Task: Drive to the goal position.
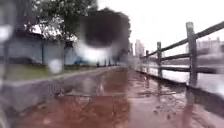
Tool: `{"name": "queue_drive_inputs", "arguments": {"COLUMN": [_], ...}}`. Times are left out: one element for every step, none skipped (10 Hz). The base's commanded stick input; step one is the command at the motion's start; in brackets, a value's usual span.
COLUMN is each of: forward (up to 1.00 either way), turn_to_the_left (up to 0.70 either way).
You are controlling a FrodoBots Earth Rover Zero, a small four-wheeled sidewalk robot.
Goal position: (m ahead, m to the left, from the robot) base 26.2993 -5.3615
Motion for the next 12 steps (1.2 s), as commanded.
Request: {"name": "queue_drive_inputs", "arguments": {"forward": [1.00,1.00,1.00,1.00,1.00,1.00,1.00,1.00,1.00,1.00,1.00,1.00], "turn_to_the_left": [0.01,0.01,0.00,-0.04,-0.27,-0.21,-0.02,0.01,0.01,0.01,0.01,0.01]}}
